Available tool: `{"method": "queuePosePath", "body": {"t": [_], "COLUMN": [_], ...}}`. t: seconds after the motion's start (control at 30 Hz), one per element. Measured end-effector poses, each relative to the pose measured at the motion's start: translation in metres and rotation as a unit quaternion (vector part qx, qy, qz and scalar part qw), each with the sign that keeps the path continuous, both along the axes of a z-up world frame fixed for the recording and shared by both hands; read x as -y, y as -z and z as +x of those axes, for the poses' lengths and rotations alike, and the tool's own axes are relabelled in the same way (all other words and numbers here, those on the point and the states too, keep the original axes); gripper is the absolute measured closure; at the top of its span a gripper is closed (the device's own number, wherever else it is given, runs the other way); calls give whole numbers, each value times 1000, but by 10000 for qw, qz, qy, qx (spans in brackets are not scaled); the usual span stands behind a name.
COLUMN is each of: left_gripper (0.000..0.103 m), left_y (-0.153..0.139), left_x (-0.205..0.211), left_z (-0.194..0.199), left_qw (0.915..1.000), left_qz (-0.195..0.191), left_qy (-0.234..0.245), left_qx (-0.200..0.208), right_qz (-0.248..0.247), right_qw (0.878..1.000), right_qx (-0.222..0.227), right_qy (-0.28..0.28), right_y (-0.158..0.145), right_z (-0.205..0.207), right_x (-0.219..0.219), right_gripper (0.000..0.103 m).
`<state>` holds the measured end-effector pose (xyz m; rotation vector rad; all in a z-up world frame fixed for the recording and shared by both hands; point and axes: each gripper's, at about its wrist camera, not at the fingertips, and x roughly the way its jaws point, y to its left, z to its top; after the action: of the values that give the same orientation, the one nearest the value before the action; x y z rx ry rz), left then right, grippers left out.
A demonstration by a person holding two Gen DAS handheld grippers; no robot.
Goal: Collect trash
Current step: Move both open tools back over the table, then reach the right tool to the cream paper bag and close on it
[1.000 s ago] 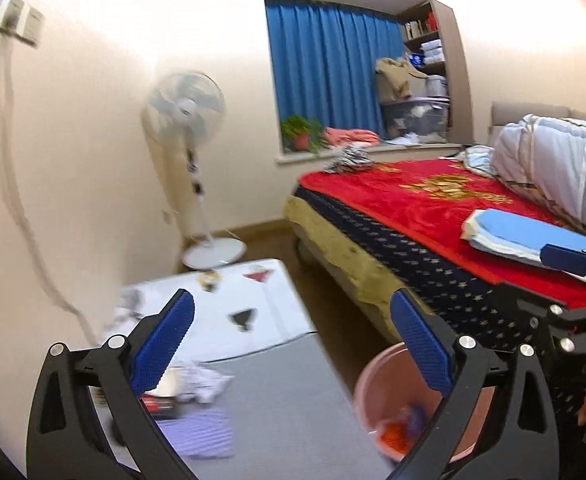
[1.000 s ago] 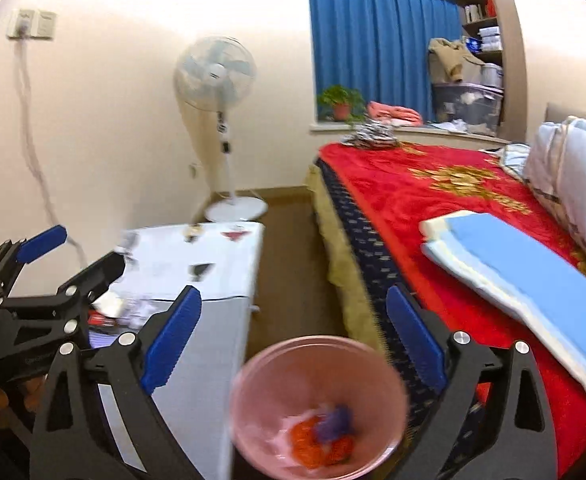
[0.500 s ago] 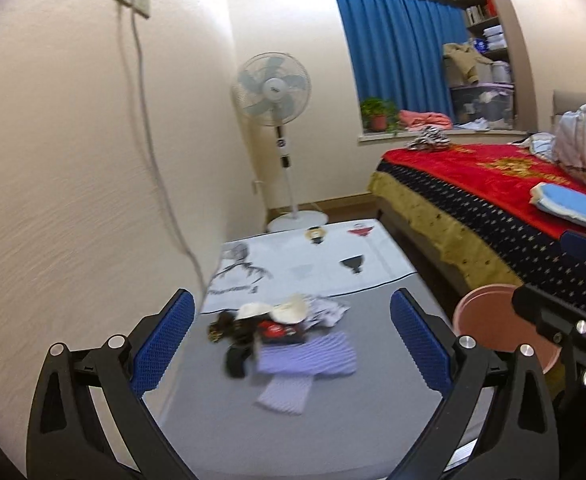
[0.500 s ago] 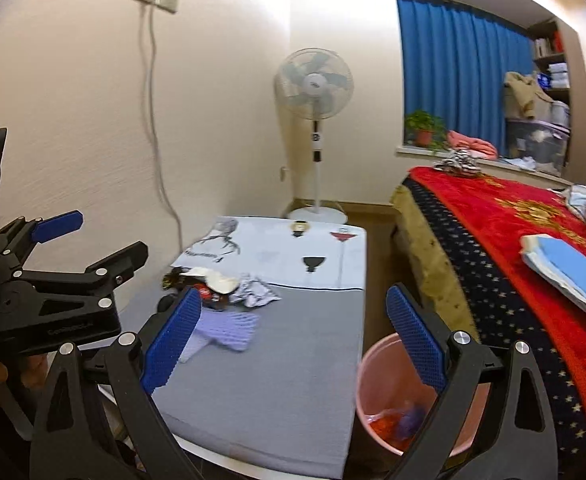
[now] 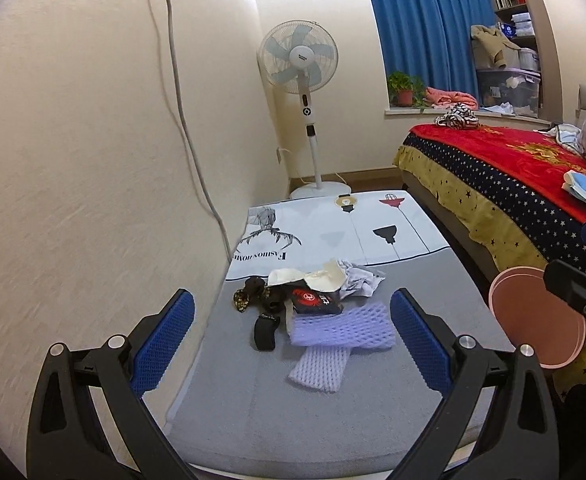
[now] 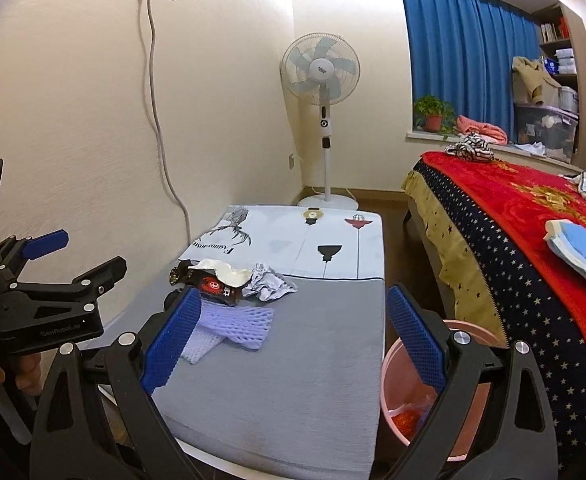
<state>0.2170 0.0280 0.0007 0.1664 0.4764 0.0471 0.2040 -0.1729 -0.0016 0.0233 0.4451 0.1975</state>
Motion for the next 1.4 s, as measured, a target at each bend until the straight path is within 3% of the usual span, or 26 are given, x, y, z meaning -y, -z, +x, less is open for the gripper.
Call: {"method": "queuePosePath", "body": {"t": [1.07, 1.17, 1.4], "left_gripper": [8, 8, 8], "left_y": [3, -8, -32], "left_x": [-21, -29, -64], "left_z": [23, 27, 56], "left_qw": [9985, 9978, 9931], "left_qz": [-298, -310, -274], "left_qy": [-313, -572, -1109], "left_qx": [-321, -122, 264], "right_qz": [-279, -451, -321], "right_qw": [9991, 9981, 9984], "right_qx": [-244, -380, -463], "right_qy": [-203, -157, -37], "right_y": [19, 22, 33], "right_z": [22, 33, 83], "right_x": [-32, -34, -35], "right_gripper": [11, 11, 11]}}
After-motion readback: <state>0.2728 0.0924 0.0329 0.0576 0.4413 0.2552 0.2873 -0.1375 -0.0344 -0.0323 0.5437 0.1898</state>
